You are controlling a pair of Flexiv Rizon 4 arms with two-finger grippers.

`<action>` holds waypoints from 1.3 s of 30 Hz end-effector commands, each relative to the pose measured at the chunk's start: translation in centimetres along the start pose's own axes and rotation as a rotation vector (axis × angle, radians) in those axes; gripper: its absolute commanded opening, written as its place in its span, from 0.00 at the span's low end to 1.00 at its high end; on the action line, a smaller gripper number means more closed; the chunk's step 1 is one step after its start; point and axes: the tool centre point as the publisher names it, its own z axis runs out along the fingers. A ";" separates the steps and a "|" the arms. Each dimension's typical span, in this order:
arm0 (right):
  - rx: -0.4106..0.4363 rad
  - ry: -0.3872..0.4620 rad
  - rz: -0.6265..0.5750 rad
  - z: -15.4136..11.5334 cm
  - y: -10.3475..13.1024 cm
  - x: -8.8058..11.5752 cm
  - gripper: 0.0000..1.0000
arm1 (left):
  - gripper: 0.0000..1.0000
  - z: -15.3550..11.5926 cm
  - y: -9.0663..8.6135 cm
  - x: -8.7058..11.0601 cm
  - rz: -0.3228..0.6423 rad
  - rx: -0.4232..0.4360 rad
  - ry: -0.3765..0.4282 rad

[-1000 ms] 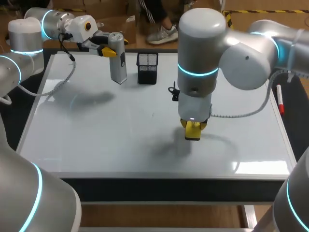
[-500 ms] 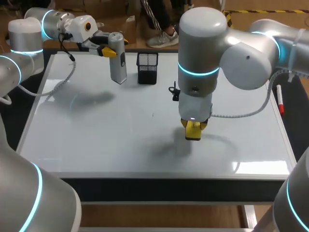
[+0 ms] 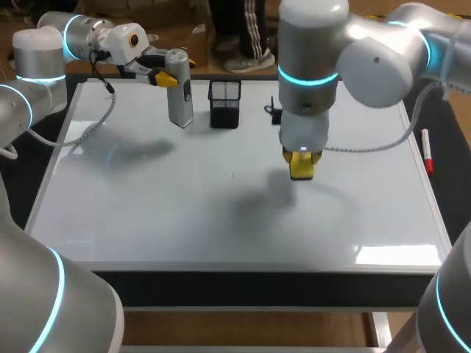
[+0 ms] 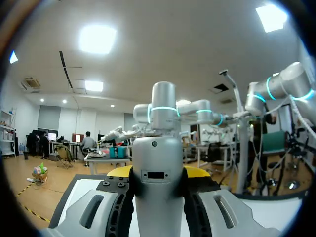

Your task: Pick up the inspection probe, press it on each red-marked spot on the whiteboard one by one, put down the probe, pick up the eraser, and wipe off all the red marks.

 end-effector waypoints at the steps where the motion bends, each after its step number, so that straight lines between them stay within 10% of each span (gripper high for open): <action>1: -0.026 -0.021 0.002 0.7 -3.0 -0.3 0.00 | 0.00 -0.6 0.1 -0.5 -0.002 0.005 0.131; 25: -0.097 0.005 -0.021 3.6 -15.2 -2.9 0.00 | 0.00 -0.6 0.1 -0.5 -0.002 0.005 0.131; 39: -0.116 -0.026 -0.044 4.8 -17.6 -4.4 0.00 | 0.00 -0.6 0.1 -0.5 -0.002 0.005 0.131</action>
